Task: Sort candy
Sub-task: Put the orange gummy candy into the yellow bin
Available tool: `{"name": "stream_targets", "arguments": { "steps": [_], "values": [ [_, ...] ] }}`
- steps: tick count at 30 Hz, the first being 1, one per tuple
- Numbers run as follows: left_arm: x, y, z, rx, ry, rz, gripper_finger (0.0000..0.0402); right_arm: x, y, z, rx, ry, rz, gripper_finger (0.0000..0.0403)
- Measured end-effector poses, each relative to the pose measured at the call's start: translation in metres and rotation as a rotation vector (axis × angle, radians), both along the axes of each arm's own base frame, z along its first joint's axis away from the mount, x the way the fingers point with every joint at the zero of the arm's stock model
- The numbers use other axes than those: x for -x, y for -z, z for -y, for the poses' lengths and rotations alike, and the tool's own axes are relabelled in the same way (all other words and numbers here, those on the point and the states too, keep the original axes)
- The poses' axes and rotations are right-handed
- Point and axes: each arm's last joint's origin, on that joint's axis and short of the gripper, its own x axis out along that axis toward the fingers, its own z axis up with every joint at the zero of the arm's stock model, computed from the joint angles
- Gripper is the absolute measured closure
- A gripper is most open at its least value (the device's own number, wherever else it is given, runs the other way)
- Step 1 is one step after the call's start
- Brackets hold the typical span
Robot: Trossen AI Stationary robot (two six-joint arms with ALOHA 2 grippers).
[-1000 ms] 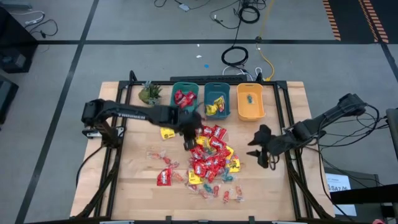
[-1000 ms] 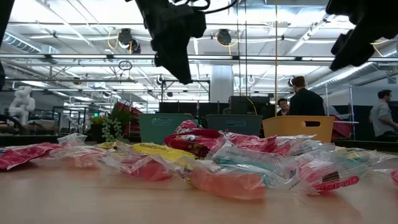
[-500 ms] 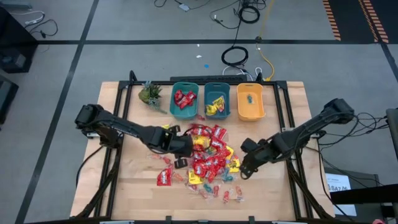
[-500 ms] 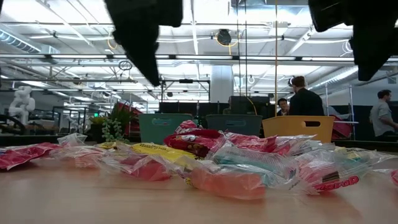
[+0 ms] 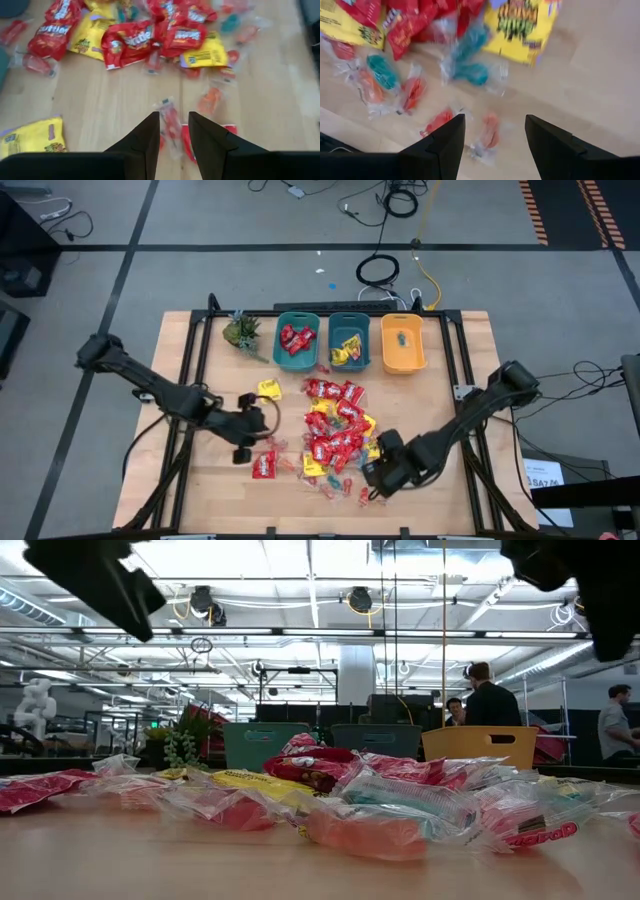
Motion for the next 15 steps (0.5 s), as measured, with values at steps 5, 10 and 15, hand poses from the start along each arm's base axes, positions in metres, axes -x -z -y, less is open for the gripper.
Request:
{"name": "stream_targets", "arguments": {
  "steps": [5,10,15],
  "values": [
    [0.025,0.002,-0.007,0.02,0.024,0.035,0.0288,-0.001,0.018,-0.022,-0.021,0.092,-0.02,0.0204],
    [0.044,-0.002,-0.017,0.026,0.025,0.091,0.0288,-0.007,0.031,-0.037,-0.073,0.147,0.014,0.0204],
    [0.061,-0.003,-0.027,0.037,0.033,0.158,0.0288,-0.008,0.048,-0.041,-0.103,0.207,-0.082,0.0204]
  ]
}}
